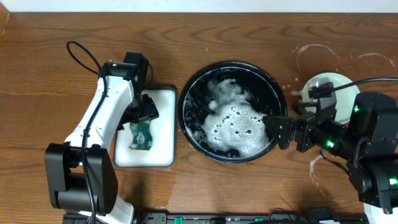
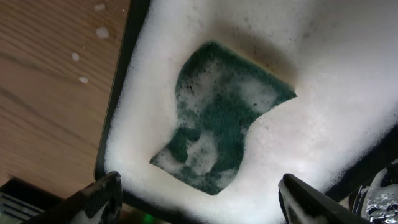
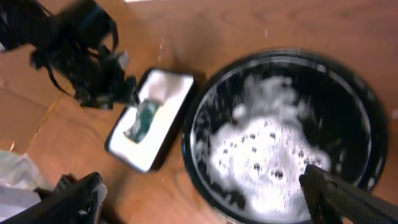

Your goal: Clean dirty plates on tray and stack at the side

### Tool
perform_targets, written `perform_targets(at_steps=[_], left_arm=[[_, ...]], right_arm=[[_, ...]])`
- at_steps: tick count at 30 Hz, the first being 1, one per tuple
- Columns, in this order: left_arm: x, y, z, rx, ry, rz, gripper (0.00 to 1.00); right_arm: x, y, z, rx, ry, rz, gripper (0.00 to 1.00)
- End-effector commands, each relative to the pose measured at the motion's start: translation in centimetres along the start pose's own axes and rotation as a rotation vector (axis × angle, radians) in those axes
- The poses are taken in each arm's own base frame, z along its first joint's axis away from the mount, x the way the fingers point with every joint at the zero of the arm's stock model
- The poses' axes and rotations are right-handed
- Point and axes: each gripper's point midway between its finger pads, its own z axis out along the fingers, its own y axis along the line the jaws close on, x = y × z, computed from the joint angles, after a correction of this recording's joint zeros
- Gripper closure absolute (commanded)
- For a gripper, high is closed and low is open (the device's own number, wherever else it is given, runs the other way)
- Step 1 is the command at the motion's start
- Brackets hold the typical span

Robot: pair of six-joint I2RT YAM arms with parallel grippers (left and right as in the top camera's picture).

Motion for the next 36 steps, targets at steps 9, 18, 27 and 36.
perform_targets(at_steps=[9,18,27,36], left_arm=[[-0.2,0.4,-0.1,-0.017,-0.010,-0.001,0.19],[-0.2,0.4,-0.1,-0.017,-0.010,-0.001,0.19],[-0.2,0.4,-0.1,-0.017,-0.010,-0.001,0.19],[-0.2,0.4,-0.1,-0.017,-0.010,-0.001,0.19]], right_arm=[[-1.3,-3.9,-0.8,0.263,-0.050,-0.171,0.01],[0.2,-4.4,-0.1,0.301,-0.246,-0.429,0.01],[8.6,-7.4,2.3,0.300,-0.296,-0.449,0.01],[10.5,-8.3,3.1,0.299,-0.478,-0.516,0.01]])
